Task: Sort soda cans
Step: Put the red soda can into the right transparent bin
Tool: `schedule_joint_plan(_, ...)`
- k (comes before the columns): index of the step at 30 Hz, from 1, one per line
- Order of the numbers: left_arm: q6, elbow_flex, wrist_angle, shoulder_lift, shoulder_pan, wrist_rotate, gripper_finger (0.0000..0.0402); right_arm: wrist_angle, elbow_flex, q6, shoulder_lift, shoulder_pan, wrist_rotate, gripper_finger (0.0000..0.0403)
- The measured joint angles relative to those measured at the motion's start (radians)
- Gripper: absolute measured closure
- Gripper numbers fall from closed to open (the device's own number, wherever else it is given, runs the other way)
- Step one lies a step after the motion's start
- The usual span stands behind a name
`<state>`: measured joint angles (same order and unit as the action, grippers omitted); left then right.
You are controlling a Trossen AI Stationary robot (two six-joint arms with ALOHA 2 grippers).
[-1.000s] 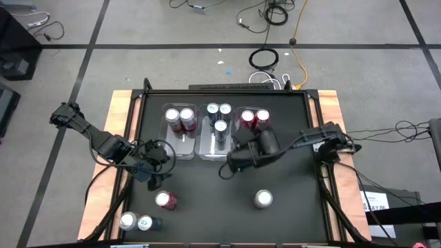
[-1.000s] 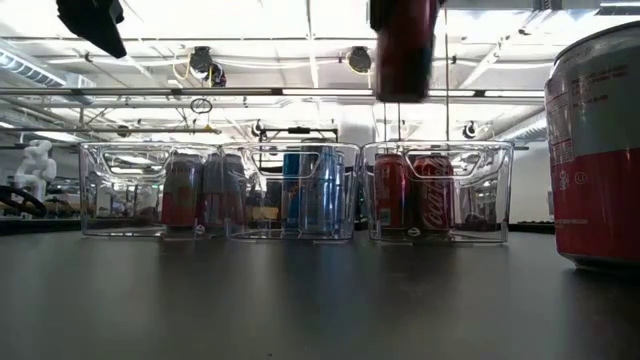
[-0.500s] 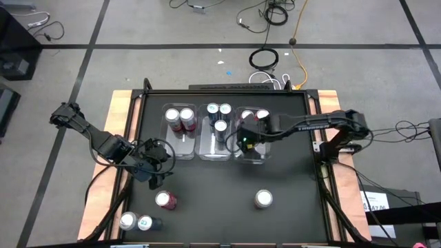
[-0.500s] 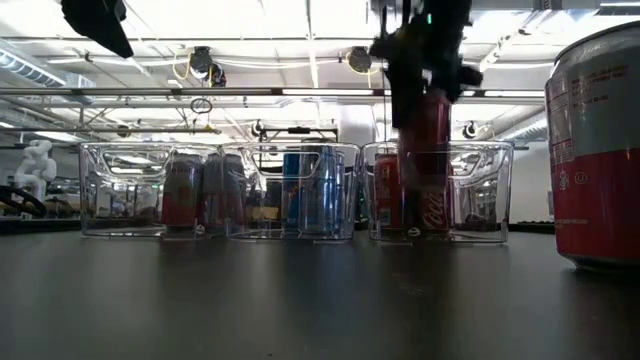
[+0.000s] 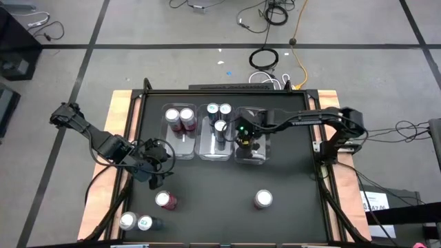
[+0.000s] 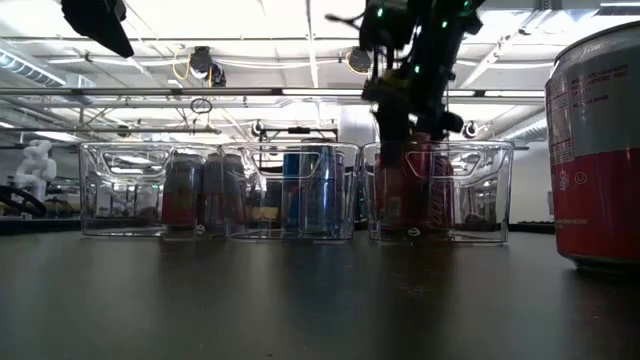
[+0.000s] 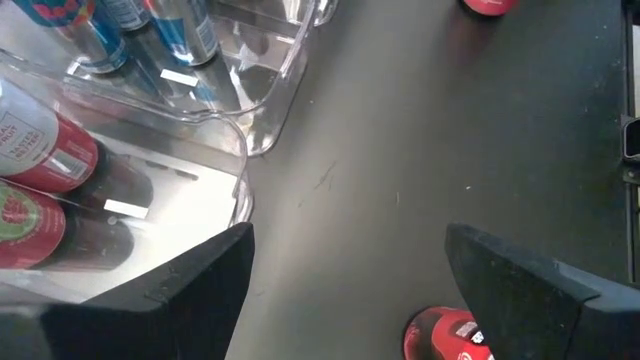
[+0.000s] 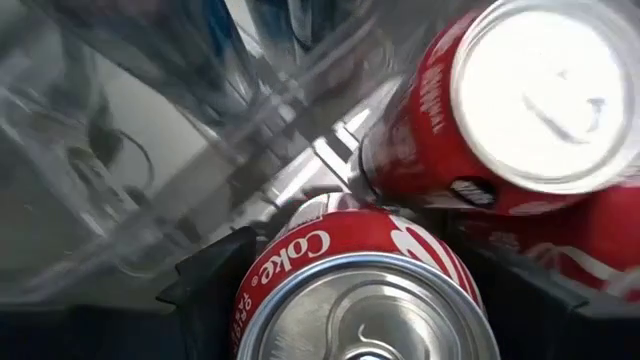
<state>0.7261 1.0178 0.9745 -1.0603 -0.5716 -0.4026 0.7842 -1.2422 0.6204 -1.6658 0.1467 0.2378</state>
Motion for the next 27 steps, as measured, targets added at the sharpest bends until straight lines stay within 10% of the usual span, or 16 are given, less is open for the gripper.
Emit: schedule_joint_plan(27, 0.001, 0.0, 0.0, 0.0, 0.0, 0.0, 0.0065, -0.085, -0.001, -0.157, -0.035, 0.011, -0.006, 0.0087)
